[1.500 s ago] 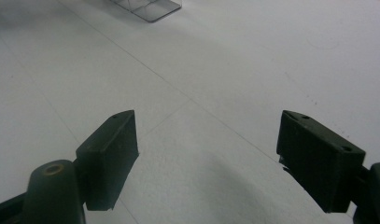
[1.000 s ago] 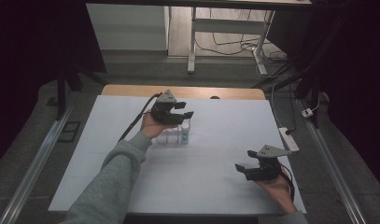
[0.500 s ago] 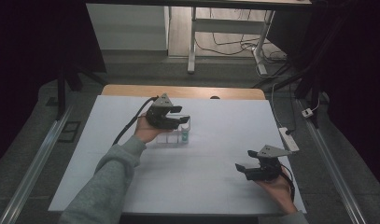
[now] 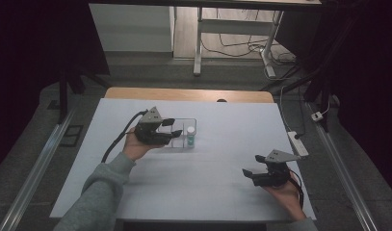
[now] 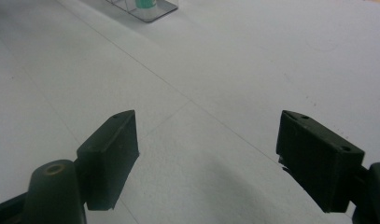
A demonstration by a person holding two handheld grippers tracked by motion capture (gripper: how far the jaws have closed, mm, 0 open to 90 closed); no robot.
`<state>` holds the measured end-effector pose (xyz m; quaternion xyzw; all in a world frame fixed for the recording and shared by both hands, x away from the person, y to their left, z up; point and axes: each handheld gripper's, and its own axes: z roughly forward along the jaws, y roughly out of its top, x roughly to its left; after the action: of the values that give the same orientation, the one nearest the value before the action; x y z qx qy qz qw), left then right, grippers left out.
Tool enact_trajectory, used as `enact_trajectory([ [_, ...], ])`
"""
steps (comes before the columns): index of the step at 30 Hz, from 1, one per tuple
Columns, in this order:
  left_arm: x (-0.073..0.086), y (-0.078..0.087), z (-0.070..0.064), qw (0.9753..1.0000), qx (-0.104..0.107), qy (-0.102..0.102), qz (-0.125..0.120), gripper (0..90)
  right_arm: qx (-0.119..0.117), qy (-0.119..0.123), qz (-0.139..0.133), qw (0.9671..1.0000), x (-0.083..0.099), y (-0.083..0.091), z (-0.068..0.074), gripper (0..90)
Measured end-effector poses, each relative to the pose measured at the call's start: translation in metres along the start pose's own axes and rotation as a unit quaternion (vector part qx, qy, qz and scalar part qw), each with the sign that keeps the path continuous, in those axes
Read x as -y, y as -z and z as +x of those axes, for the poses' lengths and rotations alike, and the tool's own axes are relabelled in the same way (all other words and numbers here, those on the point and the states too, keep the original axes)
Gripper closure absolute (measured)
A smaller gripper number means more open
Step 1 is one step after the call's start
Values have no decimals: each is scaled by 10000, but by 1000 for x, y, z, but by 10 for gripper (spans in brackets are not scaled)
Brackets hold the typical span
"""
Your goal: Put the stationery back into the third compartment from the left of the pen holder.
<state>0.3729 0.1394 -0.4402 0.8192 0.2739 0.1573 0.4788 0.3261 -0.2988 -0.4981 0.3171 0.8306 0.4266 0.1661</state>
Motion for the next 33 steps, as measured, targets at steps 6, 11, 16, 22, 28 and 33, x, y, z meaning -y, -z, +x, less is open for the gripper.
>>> enact_trajectory([
  [6, 17, 14, -1, 9999, -76, 73, 57, 432, 37, 1, 2, 10000, 0, 1, 1, 204],
  [11, 33, 27, -2, 9997, -169, 155, 51, 432, 7, -3, -10, 10000, 0, 0, 1, 204],
  [16, 53, 38, -4, 9990, -334, 298, 89, 433, -12, 14, -11, 10000, 0, 1, 1, 204],
  [22, 71, 52, -7, 9980, -476, 391, 103, 433, 2, 30, 1, 10000, 0, 1, 1, 205],
  [28, 86, 62, -13, 9969, -592, 500, 104, 434, 5, 15, -6, 10000, 0, 1, 1, 204],
  [33, 100, 67, -19, 9961, -707, 488, 208, 432, 30, -1, -52, 10000, 0, 2, 1, 204],
])
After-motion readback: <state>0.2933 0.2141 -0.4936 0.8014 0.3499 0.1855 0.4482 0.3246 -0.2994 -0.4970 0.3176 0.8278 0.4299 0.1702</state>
